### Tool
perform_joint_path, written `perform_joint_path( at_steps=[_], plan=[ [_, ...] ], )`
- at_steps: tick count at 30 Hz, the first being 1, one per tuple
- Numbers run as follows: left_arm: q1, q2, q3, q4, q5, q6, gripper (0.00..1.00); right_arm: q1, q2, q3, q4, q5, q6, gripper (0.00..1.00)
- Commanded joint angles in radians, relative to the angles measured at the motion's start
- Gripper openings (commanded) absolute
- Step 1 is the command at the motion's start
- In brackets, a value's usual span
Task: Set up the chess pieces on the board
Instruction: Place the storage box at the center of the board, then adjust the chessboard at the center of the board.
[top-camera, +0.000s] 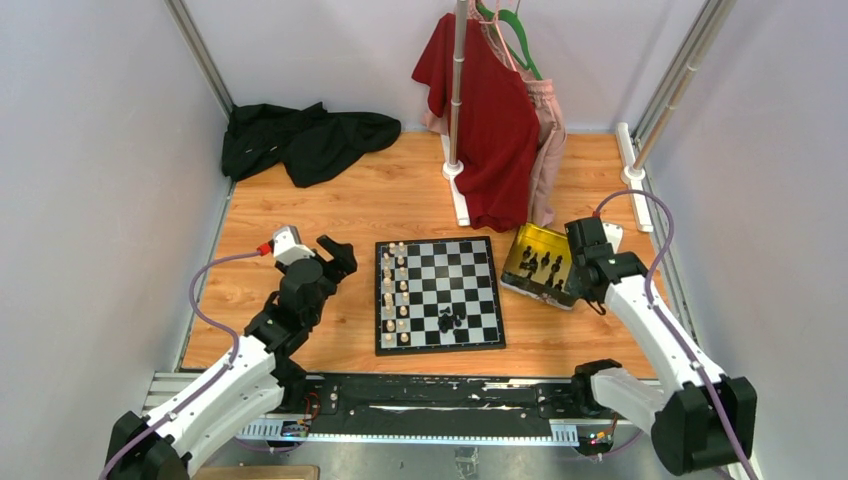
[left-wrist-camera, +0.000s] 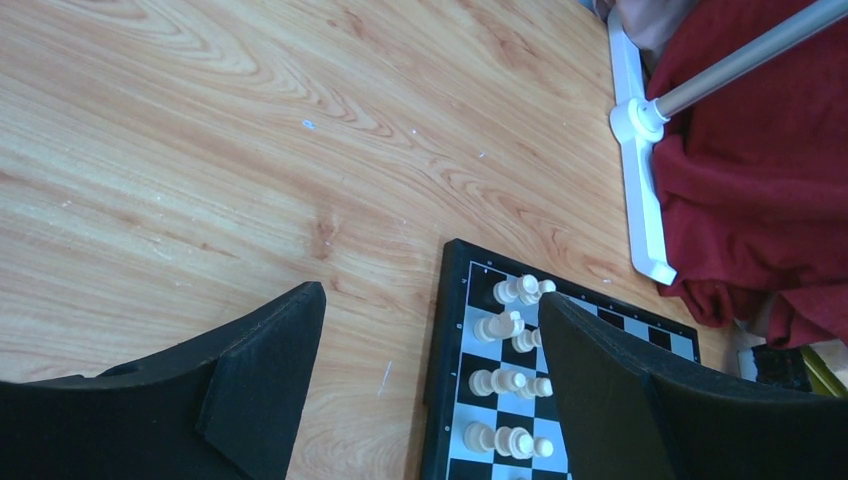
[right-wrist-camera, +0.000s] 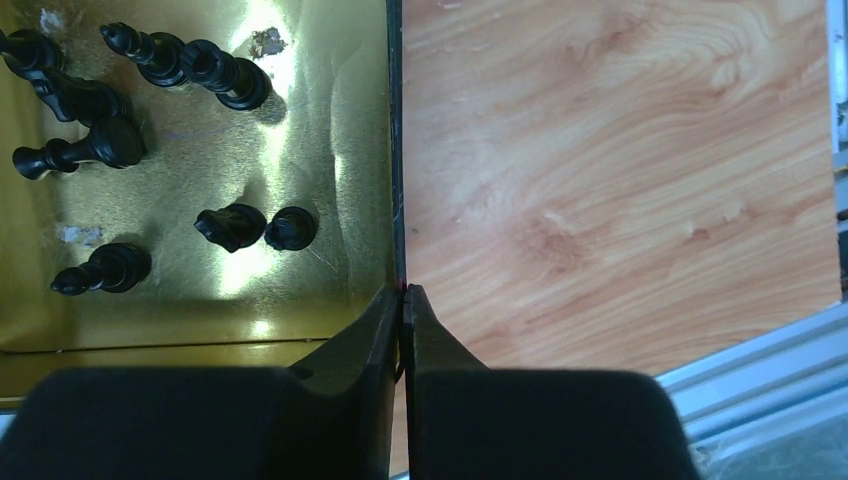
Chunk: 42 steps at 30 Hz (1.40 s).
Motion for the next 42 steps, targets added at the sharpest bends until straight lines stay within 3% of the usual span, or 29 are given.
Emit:
perform_joint_path(
  at_steps=[1,13,19,24,28,34,42],
  plan=[
    [0.000,0.020,0.002,0.050,-0.023,-0.009,0.84,-0.051,0.072,0.013,0.141,-0.060,-0.030,0.00],
    [0.000,0.072,-0.052,0.088,-0.044,-0.054,0.85,-0.104,0.247,0.016,0.261,-0.091,-0.048,0.00],
    [0.000,0.109,-0.069,0.106,-0.045,-0.089,0.85,-0.117,0.265,-0.010,0.293,-0.085,-0.050,0.16],
    [0.000,0.133,-0.084,0.123,-0.051,-0.111,0.86,-0.155,0.266,-0.027,0.322,-0.090,-0.057,0.19],
    [0.000,0.162,-0.086,0.133,-0.055,-0.126,0.86,-0.163,0.264,-0.016,0.322,-0.112,-0.067,0.28],
    [0.000,0.192,-0.093,0.139,-0.073,-0.154,0.87,-0.133,0.154,0.013,0.284,-0.166,-0.094,0.43],
    [0.000,0.186,-0.104,0.141,-0.082,-0.185,0.85,-0.009,0.043,0.034,0.261,-0.157,-0.114,0.45]
  ],
)
